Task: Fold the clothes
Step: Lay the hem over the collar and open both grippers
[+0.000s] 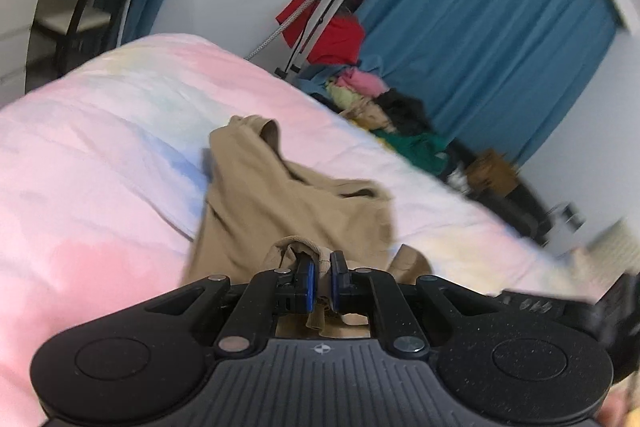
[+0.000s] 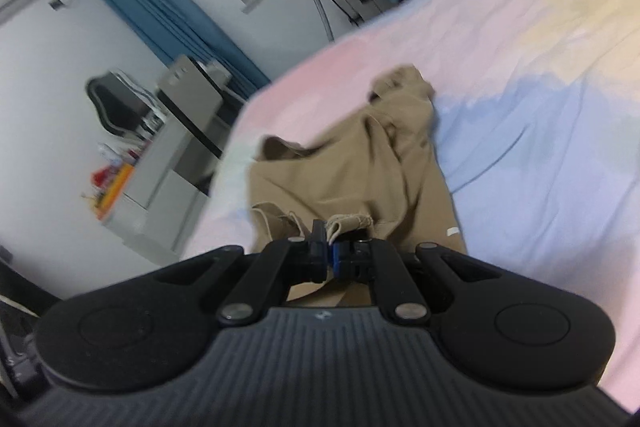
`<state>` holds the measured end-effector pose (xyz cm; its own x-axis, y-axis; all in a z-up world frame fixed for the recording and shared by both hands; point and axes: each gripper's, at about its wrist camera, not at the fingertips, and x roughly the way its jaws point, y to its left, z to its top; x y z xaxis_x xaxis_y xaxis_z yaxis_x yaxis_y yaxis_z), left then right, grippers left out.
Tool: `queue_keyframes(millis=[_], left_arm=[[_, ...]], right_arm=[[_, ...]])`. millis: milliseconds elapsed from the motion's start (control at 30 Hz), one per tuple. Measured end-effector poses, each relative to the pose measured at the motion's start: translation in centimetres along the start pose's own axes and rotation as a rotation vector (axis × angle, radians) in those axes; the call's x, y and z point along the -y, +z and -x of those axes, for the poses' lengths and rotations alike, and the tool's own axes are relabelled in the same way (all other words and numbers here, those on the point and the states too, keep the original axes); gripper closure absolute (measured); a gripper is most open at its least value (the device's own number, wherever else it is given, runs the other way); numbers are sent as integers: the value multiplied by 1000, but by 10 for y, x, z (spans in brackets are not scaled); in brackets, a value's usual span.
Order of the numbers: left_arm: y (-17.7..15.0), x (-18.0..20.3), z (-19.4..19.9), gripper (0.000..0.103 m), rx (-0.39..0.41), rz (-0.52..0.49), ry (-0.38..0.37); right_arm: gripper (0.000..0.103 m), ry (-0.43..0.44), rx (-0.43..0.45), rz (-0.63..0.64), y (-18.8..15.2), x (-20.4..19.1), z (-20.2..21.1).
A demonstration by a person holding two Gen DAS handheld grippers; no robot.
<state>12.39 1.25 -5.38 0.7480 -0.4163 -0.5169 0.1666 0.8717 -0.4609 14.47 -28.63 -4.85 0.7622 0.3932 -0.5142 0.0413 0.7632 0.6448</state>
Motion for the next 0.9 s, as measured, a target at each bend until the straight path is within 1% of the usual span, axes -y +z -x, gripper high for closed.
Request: queue_keyframes(millis=[100,233,300,333,367,400,433,500,567,667,733,800,833,900], left_arm=[[-12,-14,-35,94,-39,-26,35],[-15,-24,-60,94,-73,-54,47],[-14,-27,-64,92,-83,-55,42],[-14,-27,-63,91,-87,-53,35],[-14,-28,-63,84,-90,-51,23],[-13,-28,-63,75,-90,-49,6],[-13,-28,-61,70,-89,-52,-10],[-15,-23,-54,52,-76,-71,-20],[-17,-13,-38,43,-47,-112,-16],[-18,-7,-16,40,-12,-142,-28],[-20,-7,-2,40,-3,-144,-11],[-25,-10,6,40,-9,-147,20],[-28,-12,8,40,-25,-143,32],[-33,-17,10,41,-57,-119,54]], right_arm=[[96,-24,-36,6,-2,15,-28],[95,-23,-59,3,-4,27,-49],[95,-10,-67,-15,-2,31,-55],[94,2,-70,-30,-1,34,-57],[92,17,-71,-48,0,36,-58],[80,50,-68,-66,1,38,-58],[55,86,-66,-84,1,39,-57],[28,157,-42,-108,2,37,-51],[27,165,-12,-83,1,29,-40],[27,132,32,-16,-1,18,-18],[28,96,49,26,-4,13,-3],[28,52,54,76,-9,8,11],[29,27,50,114,-13,7,16],[34,-23,42,192,-20,3,24]])
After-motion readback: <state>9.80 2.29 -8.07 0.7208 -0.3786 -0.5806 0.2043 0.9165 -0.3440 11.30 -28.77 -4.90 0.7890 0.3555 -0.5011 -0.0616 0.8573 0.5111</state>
